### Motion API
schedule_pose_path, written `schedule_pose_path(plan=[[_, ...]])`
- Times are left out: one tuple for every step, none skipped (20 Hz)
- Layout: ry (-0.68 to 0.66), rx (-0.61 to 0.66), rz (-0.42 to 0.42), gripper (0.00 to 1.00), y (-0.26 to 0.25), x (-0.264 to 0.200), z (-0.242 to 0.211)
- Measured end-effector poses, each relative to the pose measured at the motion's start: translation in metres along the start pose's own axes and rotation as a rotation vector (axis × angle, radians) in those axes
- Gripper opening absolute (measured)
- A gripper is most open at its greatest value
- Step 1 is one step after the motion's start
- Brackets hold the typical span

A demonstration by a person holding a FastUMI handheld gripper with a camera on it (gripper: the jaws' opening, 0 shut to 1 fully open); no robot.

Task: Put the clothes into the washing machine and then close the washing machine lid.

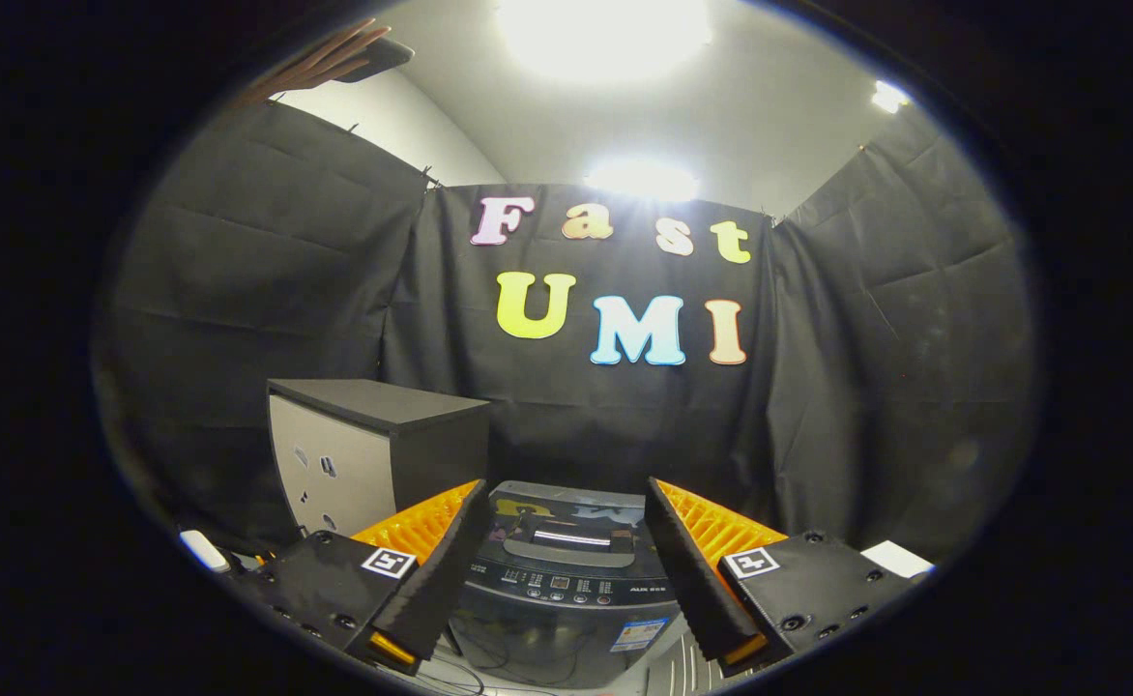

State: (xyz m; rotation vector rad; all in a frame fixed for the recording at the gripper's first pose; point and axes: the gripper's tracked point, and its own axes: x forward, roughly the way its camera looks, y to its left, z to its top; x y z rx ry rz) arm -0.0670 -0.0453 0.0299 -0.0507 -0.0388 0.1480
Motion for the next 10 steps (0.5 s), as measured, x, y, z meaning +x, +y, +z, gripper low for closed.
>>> schedule_pose_path(plan=[[-0.003,0.003,0.002,1.0,-0.001,-0.004,0.0],[-0.006,0.008,0.005,1.0,-0.003,-0.005,0.0],[-0.003,0.014,0.01,1.0,-0.003,-0.006,-0.002],[0.0,0.016,0.016,1.0,-0.004,-0.007,-0.003],[-0.008,0.014,0.015,1.0,-0.005,-0.008,-0.003],[-0.018,0.014,0.017,1.0,-0.008,-0.009,-0.001],[-0.024,0.017,0.015,1.0,-0.01,-0.009,-0.003],[-0.015,0.018,0.01,1.0,-0.012,-0.009,-0.008],[0.0,0.019,0.005,1.0,-0.014,-0.01,-0.012],[-0.012,0.024,-0.002,1.0,-0.015,-0.011,-0.008]])
